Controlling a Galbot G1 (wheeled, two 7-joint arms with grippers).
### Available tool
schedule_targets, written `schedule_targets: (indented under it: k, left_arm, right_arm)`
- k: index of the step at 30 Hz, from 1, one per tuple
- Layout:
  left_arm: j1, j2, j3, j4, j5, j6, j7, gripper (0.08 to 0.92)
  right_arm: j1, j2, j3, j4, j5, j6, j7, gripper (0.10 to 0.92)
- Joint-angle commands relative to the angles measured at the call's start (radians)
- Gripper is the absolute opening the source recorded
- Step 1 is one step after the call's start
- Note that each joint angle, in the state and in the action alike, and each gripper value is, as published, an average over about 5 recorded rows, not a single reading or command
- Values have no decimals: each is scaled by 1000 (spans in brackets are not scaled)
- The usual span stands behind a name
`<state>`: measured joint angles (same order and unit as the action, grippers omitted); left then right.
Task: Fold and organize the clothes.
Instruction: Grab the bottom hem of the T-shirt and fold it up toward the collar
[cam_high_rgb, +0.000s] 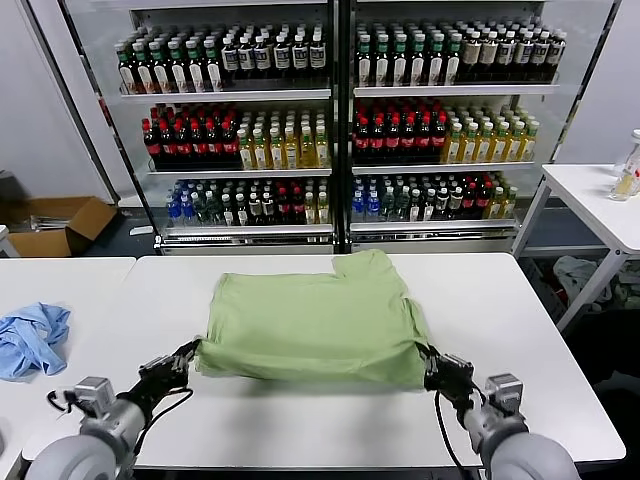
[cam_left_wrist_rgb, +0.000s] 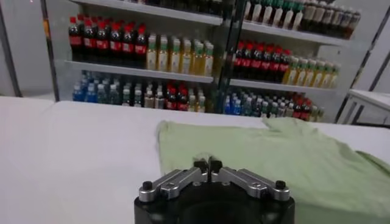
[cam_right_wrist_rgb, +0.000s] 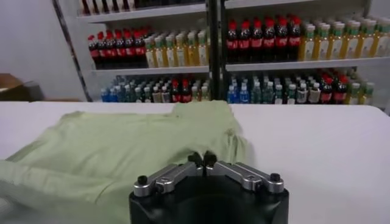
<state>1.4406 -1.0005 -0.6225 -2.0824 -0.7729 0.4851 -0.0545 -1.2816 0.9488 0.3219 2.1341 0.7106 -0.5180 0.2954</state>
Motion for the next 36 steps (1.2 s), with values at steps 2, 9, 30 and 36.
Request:
schedule_targets:
  k: [2, 9, 30, 36]
  left_arm:
    - [-237, -29, 137, 280, 43, -65, 86, 82]
    - [-322, -38, 182, 429, 69, -80, 99, 82]
    - [-216, 34, 106, 360, 60, -139, 123, 485]
    - [-112, 27, 109, 204, 61, -88, 111, 658]
  right_arm:
    - [165, 40, -94, -206, -30, -1, 9, 106]
    - [205, 109, -138, -279, -66, 4, 29, 106]
    - [15, 41, -40, -73, -73, -3, 48, 579]
    - [-42, 81, -49, -85, -84, -8, 64, 749]
